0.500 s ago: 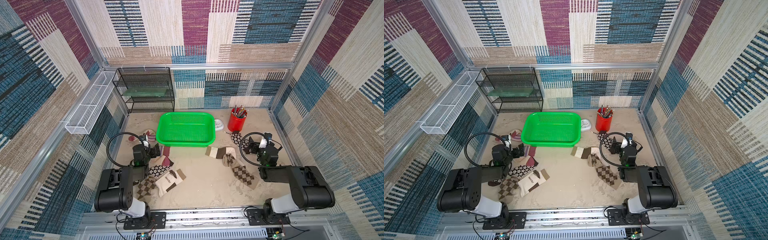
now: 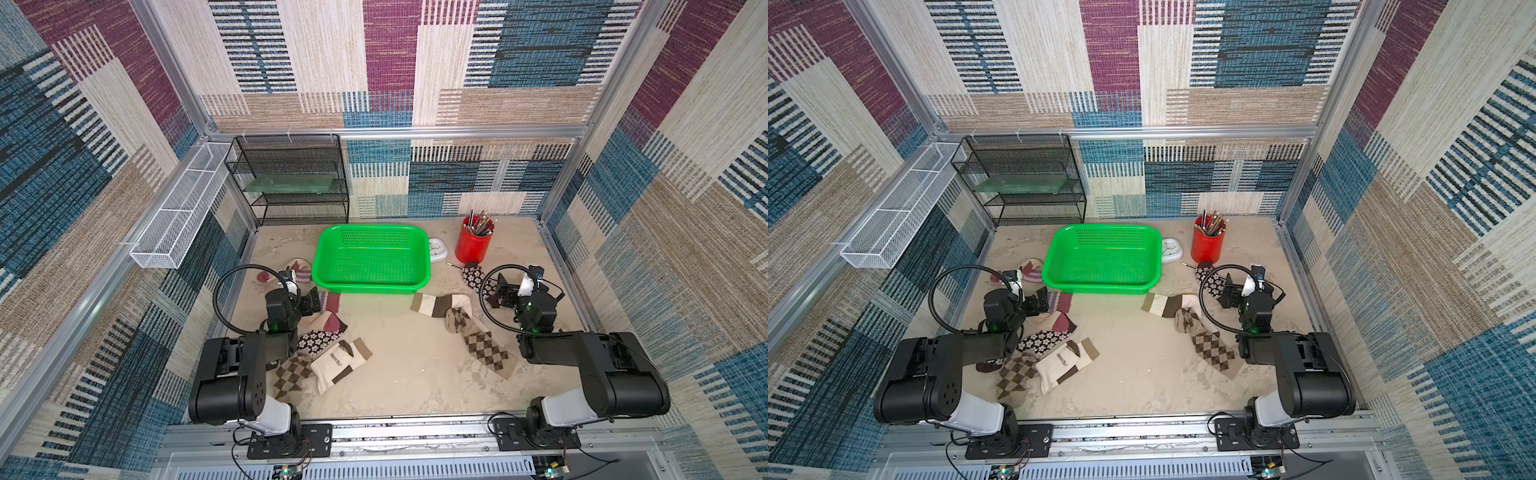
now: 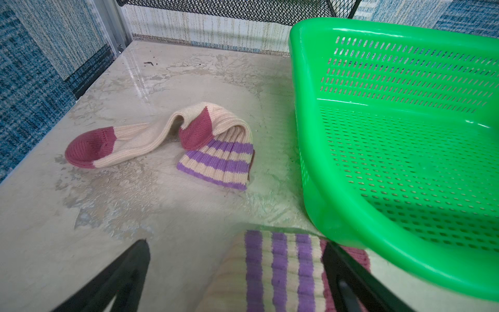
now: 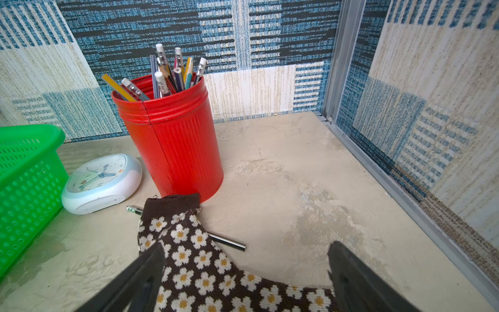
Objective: Place the socks together as a pair
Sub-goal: Pick up the sock at the center of the board.
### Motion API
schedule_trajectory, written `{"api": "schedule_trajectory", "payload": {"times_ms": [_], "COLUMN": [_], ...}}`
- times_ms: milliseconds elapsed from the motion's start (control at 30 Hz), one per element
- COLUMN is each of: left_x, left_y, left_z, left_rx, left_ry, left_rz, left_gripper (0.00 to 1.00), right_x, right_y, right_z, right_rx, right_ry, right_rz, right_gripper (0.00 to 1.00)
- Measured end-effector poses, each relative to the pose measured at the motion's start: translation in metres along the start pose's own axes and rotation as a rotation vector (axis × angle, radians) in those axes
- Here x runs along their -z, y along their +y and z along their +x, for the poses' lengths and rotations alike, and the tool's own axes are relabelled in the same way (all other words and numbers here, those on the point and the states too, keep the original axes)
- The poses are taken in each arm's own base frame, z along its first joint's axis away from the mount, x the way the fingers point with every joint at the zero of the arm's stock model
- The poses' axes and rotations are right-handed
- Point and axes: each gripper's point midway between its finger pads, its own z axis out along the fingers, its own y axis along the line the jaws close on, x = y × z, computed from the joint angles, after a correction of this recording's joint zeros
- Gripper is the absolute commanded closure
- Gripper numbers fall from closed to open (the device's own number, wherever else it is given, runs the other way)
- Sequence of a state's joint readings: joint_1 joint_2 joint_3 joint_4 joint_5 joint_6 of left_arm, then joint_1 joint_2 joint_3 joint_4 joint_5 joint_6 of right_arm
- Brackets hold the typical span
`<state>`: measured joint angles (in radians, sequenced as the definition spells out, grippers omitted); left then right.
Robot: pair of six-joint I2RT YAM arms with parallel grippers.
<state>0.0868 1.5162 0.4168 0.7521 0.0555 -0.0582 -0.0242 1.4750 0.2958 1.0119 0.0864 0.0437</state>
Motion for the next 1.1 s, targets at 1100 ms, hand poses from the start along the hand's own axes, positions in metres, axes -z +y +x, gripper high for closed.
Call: {"api": "schedule_trajectory", "payload": {"times_ms": [1100], "left_x": [0.182], "left_y": [-0.14], "left_z": [-0.024], "left_rx": [0.11], "left_ry": [0.489], "left_rz": [0.229], "left_gripper": [0.0], "right_x": [0.142], "right_y": [0.169], "right_z": [-0.009], "right_rx": [-0.137], "right_ry": [0.614], "right_rz": [-0.613], "right_gripper": [0.04]}}
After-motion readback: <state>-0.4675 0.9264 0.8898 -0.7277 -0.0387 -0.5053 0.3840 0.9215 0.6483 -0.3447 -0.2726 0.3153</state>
